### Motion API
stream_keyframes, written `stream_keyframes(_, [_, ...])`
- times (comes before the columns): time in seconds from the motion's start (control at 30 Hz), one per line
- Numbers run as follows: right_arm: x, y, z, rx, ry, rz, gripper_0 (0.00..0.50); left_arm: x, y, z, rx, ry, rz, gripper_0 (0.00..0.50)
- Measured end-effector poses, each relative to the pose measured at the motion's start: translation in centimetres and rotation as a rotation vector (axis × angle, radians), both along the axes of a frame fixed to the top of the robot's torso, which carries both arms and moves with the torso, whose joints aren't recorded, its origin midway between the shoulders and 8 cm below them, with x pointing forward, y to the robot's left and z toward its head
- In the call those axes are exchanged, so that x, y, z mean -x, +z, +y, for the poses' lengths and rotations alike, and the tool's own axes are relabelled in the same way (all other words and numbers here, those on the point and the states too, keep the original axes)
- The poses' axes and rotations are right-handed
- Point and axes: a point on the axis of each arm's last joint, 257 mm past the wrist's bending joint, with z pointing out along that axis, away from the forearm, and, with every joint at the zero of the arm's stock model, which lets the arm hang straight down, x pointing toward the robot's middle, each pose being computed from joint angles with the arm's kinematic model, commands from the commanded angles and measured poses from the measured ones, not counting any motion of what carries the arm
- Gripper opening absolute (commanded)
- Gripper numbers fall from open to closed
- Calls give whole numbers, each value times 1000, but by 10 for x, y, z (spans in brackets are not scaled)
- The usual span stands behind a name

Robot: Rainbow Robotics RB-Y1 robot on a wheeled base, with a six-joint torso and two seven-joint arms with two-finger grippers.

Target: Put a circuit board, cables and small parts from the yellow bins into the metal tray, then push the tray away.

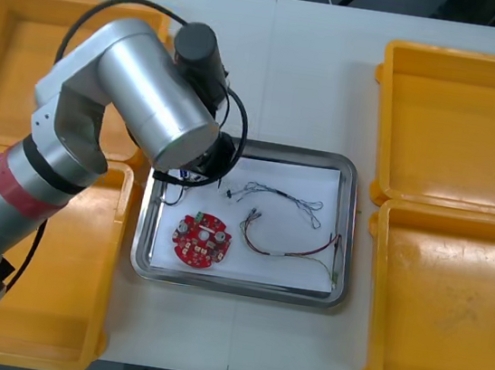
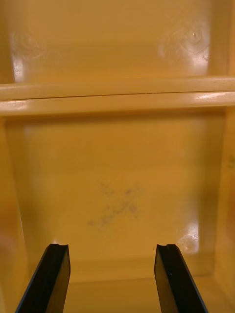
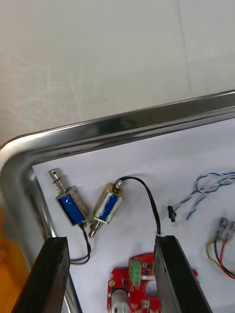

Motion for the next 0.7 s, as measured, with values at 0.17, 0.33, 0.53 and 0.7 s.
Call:
stream_keyframes(0.17, [0,0,0,1,-1,0,500,14,34,18,57,42,11,500])
stream_keyframes(0.33, [0,0,-1,0,-2,0,500,24,59,44,152,80,4,500])
stream_keyframes(0.53, [-1,0,0,4,5,1,500,26,75,85,180,133,-30,500])
stream_keyframes(0.7, [-5,1,16,24,74,15,500,32,76,124,210,199,-24,500])
